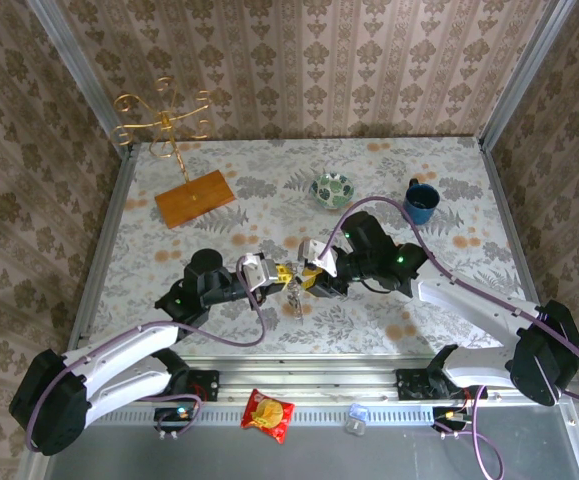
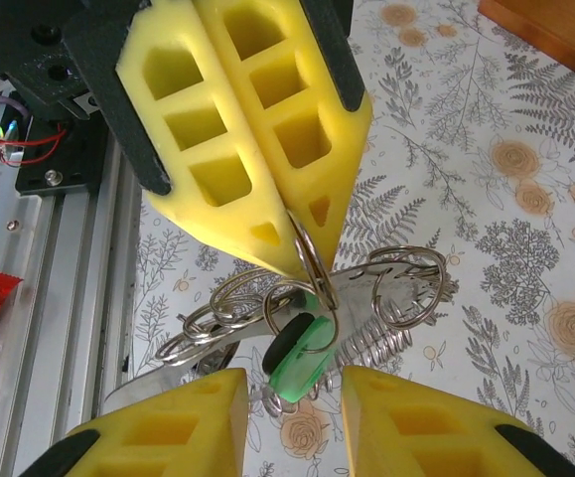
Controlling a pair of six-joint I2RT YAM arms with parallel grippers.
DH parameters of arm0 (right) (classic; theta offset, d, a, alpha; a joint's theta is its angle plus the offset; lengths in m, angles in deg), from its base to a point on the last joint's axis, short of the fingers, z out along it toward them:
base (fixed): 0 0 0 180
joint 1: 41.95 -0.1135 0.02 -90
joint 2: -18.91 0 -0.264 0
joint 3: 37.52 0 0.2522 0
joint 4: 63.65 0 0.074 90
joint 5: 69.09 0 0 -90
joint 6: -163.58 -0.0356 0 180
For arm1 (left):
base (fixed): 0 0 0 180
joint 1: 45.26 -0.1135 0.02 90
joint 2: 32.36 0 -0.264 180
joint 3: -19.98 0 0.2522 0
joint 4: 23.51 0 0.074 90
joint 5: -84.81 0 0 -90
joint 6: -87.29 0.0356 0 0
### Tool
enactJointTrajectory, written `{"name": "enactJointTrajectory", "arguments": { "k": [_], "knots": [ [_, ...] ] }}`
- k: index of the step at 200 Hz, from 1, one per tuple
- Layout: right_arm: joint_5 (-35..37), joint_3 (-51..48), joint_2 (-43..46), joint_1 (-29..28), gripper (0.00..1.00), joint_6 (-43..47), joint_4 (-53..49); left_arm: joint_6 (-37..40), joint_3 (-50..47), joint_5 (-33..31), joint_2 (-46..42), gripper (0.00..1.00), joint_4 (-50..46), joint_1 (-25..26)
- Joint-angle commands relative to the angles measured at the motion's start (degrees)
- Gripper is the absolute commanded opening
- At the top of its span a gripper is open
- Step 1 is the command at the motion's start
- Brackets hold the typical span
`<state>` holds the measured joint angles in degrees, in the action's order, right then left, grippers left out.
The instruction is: Put the keys on the keyring
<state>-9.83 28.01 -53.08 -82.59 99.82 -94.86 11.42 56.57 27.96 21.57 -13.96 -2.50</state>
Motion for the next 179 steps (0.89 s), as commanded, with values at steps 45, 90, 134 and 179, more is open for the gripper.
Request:
{"name": "enactJointTrajectory", "arguments": {
  "k": [45,90,134,179],
  "knots": [
    [-0.28,2.01,-2.26,-0.07,0.27,0.2,0.58,-1.91,-0.5,0.14,0.29,0.0,5.53,0.39],
    [0.85,2.45,-2.37,-0.13,0.03,1.46,-0.28,-1.94,-0.77,0.34,0.03,0.0,5.6,0.39],
    [-0.9,5.36,-6.24,-0.19,0.0,3.4,-4.61,0.2,-0.84,-0.02,0.03,0.0,6.38,0.39],
    [-3.11,7.01,-7.25,-0.18,0.0,4.54,-7.33,4.0,-0.94,-1.61,0.12,0.0,5.65,0.83]
  ]
}}
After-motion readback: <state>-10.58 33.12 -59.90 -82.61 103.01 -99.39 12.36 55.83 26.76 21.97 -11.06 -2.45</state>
